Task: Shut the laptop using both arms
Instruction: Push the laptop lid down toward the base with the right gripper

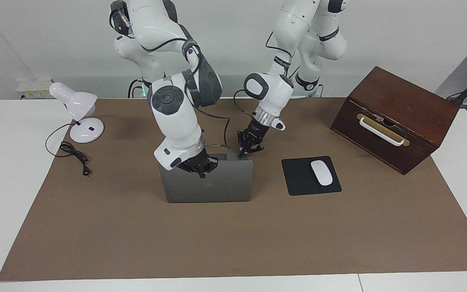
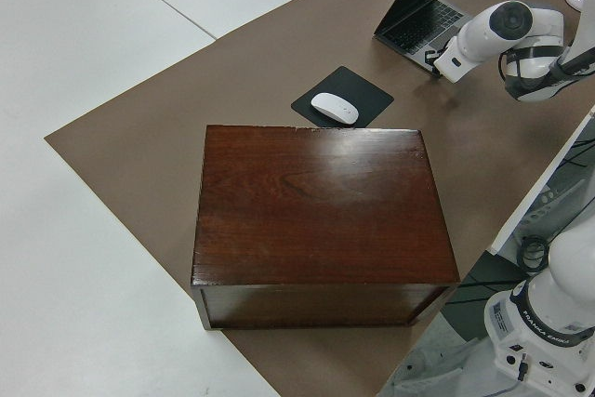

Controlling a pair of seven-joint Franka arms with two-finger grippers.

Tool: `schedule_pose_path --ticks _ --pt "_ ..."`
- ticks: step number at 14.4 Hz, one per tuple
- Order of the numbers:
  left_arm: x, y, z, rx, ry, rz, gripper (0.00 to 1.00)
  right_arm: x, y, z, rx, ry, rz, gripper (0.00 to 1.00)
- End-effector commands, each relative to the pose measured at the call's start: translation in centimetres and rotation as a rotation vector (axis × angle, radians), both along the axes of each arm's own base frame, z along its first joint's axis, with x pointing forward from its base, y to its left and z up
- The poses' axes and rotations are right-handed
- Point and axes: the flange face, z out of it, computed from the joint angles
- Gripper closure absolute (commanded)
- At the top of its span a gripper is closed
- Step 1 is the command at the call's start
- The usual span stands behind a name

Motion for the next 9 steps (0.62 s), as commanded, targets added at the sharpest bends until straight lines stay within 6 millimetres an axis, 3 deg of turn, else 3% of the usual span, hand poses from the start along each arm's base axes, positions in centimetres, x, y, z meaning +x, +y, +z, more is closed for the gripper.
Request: schedule_pose_path --ticks 1,9 --pt "-0.3 -0.5 -0.9 0.010 0.009 0.016 1.00 -2.0 -0.9 -0.8 0.017 0.077 0.019 1.00" --pt "-0.3 -0.5 -0.9 0.012 0.009 0.015 1.00 -5.3 -3.1 -3.7 0.012 0.168 0.036 1.00"
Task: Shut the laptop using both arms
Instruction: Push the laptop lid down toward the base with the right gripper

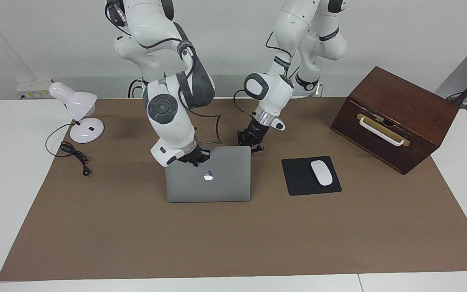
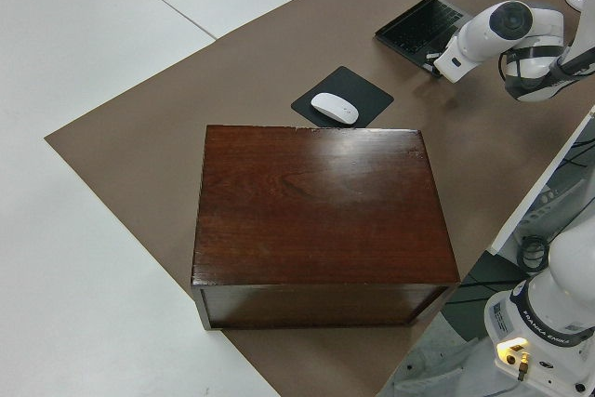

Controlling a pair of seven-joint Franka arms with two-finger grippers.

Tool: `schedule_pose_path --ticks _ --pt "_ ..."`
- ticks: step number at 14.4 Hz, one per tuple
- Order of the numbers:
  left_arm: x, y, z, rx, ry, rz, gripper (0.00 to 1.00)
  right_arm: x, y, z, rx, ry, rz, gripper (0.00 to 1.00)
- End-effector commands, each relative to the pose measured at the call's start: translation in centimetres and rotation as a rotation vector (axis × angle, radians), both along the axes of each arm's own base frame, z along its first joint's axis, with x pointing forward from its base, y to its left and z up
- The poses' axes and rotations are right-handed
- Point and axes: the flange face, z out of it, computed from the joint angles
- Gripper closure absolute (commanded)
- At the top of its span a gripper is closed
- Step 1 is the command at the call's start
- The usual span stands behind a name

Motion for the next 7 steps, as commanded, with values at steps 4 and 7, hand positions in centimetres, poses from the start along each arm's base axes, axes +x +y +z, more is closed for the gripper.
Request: schedule_pose_path --ticks 4,7 --pt "-0.3 -0.5 -0.9 0.011 0.010 0.015 1.00 -2.3 -1.3 -1.3 0.032 0.037 0.022 1.00" --pt "-0.3 -0.5 -0.9 0.011 0.010 0.015 1.00 -2.8 -1.7 -2.0 0.032 0.036 0.014 1.00"
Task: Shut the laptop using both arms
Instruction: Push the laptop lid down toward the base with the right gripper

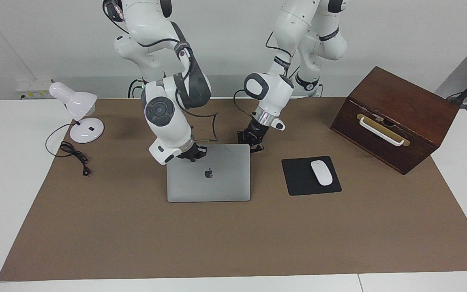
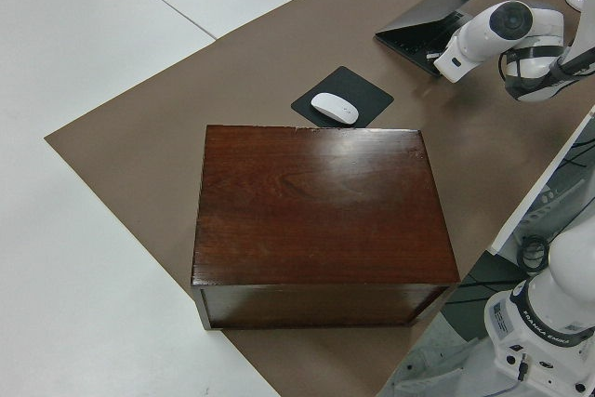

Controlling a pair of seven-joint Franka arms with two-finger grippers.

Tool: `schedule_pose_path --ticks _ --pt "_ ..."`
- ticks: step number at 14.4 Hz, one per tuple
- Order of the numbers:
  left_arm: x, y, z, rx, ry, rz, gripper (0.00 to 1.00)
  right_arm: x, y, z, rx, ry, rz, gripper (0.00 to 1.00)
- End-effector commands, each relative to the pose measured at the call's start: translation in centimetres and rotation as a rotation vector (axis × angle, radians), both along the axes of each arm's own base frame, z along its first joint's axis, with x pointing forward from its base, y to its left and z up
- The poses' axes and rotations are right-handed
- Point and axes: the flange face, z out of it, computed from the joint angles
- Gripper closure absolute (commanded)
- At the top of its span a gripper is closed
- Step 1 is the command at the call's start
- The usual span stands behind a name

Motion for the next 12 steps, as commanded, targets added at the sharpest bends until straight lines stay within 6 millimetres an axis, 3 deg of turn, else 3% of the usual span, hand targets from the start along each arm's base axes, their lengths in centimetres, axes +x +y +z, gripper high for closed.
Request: schedule_pose_path --ticks 1,12 --pt "-0.3 -0.5 -0.9 0.011 0.010 0.015 1.00 -1.3 -0.8 -0.4 0.036 -0.005 0.006 1.00" --pt "-0.3 -0.3 -0.9 0.022 0.000 0.024 1.00 -2.6 -1.6 -2.1 0.035 -0.006 -0.003 1.00"
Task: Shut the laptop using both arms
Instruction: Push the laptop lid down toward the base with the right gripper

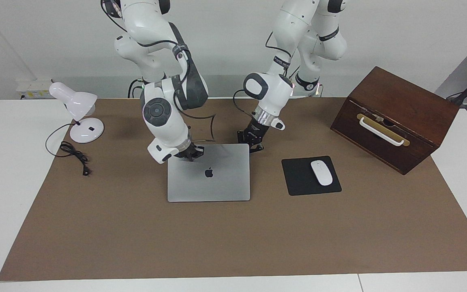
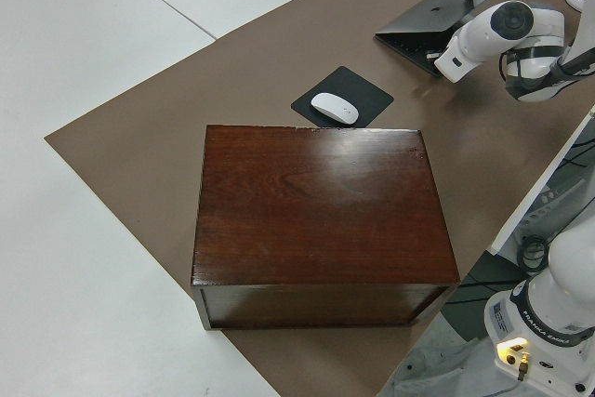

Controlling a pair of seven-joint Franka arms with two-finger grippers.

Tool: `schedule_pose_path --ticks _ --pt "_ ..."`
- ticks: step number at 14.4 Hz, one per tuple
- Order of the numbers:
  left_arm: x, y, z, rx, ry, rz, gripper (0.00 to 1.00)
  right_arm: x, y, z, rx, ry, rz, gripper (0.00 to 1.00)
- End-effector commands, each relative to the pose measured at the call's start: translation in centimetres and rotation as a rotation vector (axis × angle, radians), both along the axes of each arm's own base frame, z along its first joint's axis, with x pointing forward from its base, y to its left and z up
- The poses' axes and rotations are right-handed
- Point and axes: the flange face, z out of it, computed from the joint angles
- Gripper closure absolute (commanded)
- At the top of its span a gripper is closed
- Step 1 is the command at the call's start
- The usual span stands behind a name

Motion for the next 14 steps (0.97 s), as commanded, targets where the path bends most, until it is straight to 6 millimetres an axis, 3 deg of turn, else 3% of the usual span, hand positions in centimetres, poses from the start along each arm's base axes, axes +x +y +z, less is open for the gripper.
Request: schedule_pose_path --ticks 1,14 --pt "-0.20 -0.22 -0.94 0.017 0.007 0.022 1.00 -1.20 -0.47 -0.25 0.031 0.001 0.015 1.00" --pt "-0.23 -0.18 -0.99 0.018 0.008 0.022 1.00 -2.09 -0.24 -0.77 0.028 0.013 0.013 1.00"
